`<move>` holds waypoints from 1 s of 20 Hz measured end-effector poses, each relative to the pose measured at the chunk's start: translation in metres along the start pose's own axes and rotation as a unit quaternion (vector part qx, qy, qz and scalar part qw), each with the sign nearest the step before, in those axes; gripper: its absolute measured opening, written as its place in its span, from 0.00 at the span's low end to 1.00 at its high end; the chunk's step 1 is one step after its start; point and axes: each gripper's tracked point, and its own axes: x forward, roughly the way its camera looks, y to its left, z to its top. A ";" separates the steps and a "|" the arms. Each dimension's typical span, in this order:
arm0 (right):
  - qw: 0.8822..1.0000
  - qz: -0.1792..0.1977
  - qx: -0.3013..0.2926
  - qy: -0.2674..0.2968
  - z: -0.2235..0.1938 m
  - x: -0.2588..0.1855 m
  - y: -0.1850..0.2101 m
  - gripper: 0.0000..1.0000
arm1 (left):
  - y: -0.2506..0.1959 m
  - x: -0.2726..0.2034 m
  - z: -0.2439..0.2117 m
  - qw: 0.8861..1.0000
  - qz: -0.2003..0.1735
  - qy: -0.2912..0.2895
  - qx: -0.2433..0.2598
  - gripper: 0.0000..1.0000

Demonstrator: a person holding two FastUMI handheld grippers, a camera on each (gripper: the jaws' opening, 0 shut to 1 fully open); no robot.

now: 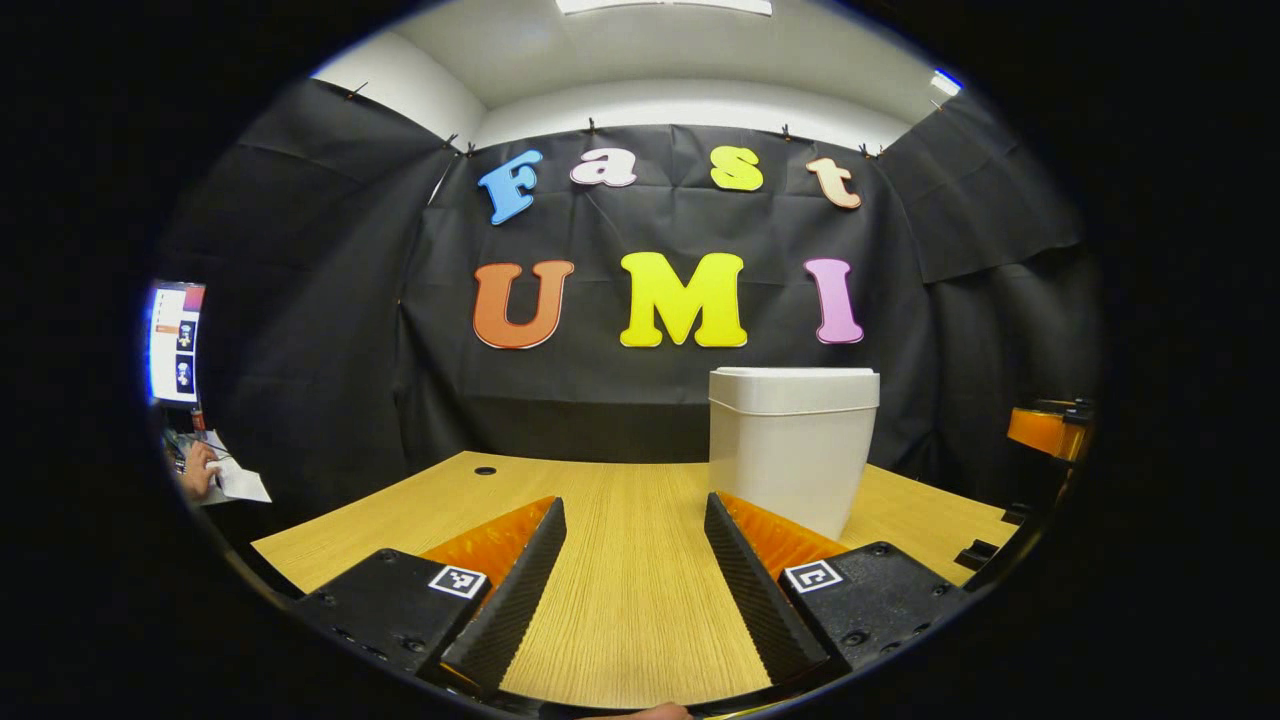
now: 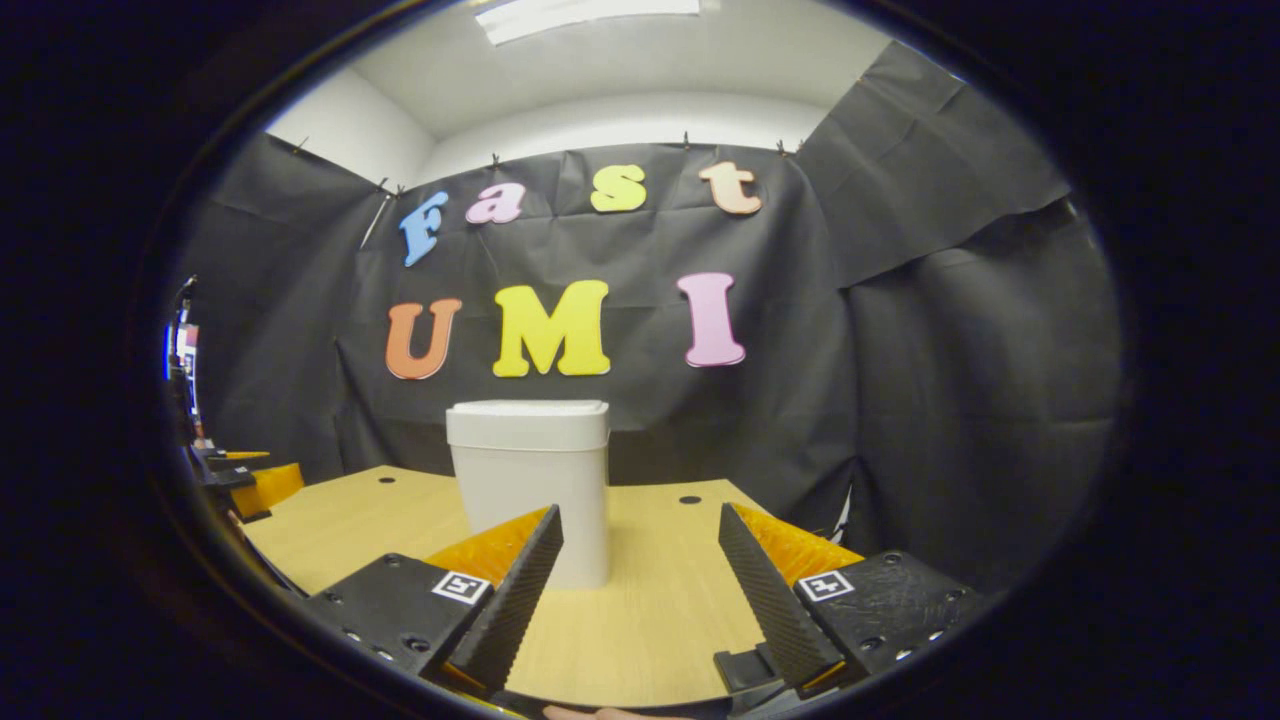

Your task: Press the lid of the desktop garbage bin to open it, pick up the crumpled paper on the desktop and throw it into the bin, then pick up the pop can on the desktop and drop it into the bin, and finally close the garbage bin lid.

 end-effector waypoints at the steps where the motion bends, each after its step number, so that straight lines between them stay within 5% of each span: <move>1: 1.000 -0.006 -0.007 0.002 -0.001 0.000 -0.002 0.95 | 0.000 -0.001 -0.003 1.000 -0.001 0.000 -0.004 0.92; 10: 0.998 0.013 -0.042 0.038 -0.034 0.021 0.004 0.95 | -0.001 0.008 -0.033 1.000 0.007 0.025 0.014 0.92; 13: 0.999 0.024 -0.024 0.035 -0.041 0.034 0.005 0.94 | -0.016 0.023 -0.055 0.999 -0.008 0.033 0.001 0.93; 20: 0.998 0.040 0.007 0.052 -0.058 0.078 -0.005 0.94 | -0.012 0.046 -0.060 0.999 0.025 0.041 -0.007 0.93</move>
